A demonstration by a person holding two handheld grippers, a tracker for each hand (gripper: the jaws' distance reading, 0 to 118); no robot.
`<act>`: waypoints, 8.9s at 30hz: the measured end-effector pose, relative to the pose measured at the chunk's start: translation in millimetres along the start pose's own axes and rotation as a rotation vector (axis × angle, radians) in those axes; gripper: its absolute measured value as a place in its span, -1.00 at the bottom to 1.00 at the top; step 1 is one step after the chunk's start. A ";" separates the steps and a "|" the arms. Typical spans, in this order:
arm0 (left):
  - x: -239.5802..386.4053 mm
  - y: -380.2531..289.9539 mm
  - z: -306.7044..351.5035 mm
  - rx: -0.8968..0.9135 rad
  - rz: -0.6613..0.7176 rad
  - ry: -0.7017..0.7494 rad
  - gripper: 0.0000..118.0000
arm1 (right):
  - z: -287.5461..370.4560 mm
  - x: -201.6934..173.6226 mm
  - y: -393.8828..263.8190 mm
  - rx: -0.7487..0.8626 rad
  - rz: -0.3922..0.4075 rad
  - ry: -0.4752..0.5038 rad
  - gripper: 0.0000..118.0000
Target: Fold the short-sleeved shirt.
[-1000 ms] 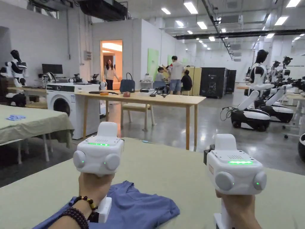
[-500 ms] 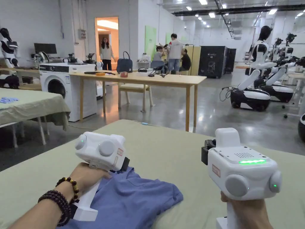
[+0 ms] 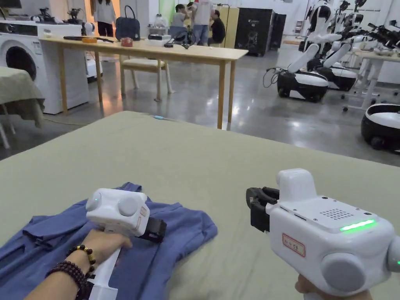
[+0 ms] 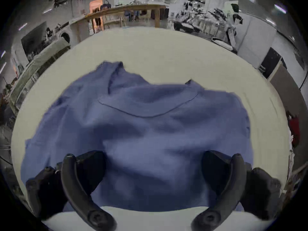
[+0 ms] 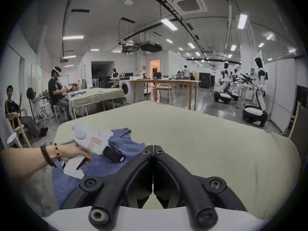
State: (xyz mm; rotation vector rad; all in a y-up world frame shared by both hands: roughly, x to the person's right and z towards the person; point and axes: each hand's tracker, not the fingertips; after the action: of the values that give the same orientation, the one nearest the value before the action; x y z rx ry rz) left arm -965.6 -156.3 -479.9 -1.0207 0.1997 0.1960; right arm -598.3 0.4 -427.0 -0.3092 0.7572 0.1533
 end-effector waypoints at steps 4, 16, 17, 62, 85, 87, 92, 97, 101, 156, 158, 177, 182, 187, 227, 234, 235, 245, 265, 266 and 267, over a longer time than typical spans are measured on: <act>10.1 -3.7 3.4 0.019 -0.015 0.028 0.75 | -6.6 0.1 -3.6 -0.051 -0.063 0.012 -0.99; 22.2 -5.0 37.4 0.183 -0.046 0.083 -0.93 | 16.8 -13.0 0.6 -0.037 -0.054 0.010 -0.97; 25.6 -4.9 41.0 0.218 -0.059 0.063 -0.93 | 23.0 -12.1 2.3 -0.034 -0.048 0.000 -0.97; 477.3 -37.9 175.3 0.422 -0.398 -0.713 0.78 | 385.2 173.8 -50.9 0.217 -0.259 -0.586 -0.97; 178.1 1.2 83.8 0.254 -0.186 -0.115 0.97 | 328.6 121.4 -55.5 0.183 -0.261 -0.420 -0.96; 179.3 7.8 48.3 0.203 -0.187 -0.085 0.97 | 326.7 126.1 -60.3 0.170 -0.268 -0.437 -0.96; 190.6 2.1 9.7 0.144 -0.175 -0.062 0.49 | 321.8 139.5 -70.6 0.120 -0.278 -0.484 -0.96; 203.3 -14.0 19.8 0.156 -0.312 -0.102 -1.00 | 321.5 145.7 -79.2 0.095 -0.305 -0.518 -0.96; 217.9 -24.6 28.6 0.199 -0.354 -0.077 -1.00 | 321.1 159.1 -84.8 0.082 -0.319 -0.506 -0.95; 230.1 153.7 327.1 0.835 -0.106 -0.261 -1.00 | 259.6 286.8 138.6 0.221 -0.122 -0.584 -0.85; 232.1 177.4 341.6 0.870 -0.107 -0.225 -1.00 | 253.1 298.2 174.8 0.218 -0.112 -0.602 -0.85; 290.2 254.7 345.8 0.958 -0.197 -0.089 -1.00 | 206.2 356.0 249.6 0.200 -0.051 -0.729 -0.85; 283.0 212.7 264.5 0.864 -0.180 -0.119 -1.00 | 182.1 371.3 164.9 0.093 -0.131 -0.683 -0.85; 272.4 170.1 214.5 0.765 -0.210 -0.120 -1.00 | 179.8 366.9 110.7 0.002 -0.086 -0.651 -0.85; 47.3 -229.2 235.4 0.471 -0.047 -0.410 0.97 | 475.7 144.8 -183.3 -0.208 -0.262 -0.436 0.96; 23.0 -302.7 303.8 0.648 0.037 -0.315 -1.00 | 541.4 41.5 -175.6 0.079 -0.381 -0.439 -1.00; 24.1 -311.6 305.2 0.639 0.057 -0.322 -1.00 | 541.8 36.7 -176.0 0.092 -0.379 -0.462 -1.00; 74.6 -253.6 264.3 0.490 -0.019 -0.353 0.41 | 512.8 38.1 -161.8 0.021 -0.301 -0.449 -1.00; 104.6 -231.8 147.1 0.313 -0.321 -0.261 -0.95 | 468.4 55.9 -148.4 -0.094 -0.223 -0.423 -1.00; 102.6 -230.8 146.5 0.307 -0.309 -0.272 -0.95 | 457.7 64.1 -138.7 -0.085 -0.192 -0.419 -1.00; 102.7 -231.3 147.9 0.312 -0.297 -0.277 -0.95 | 438.9 79.1 -124.2 -0.083 -0.169 -0.404 -1.00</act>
State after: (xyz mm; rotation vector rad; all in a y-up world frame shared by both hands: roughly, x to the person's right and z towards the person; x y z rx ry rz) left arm -796.9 -139.9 -240.7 -0.6925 -0.1697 0.0321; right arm -225.4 29.8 -154.3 -0.4041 0.3229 0.0834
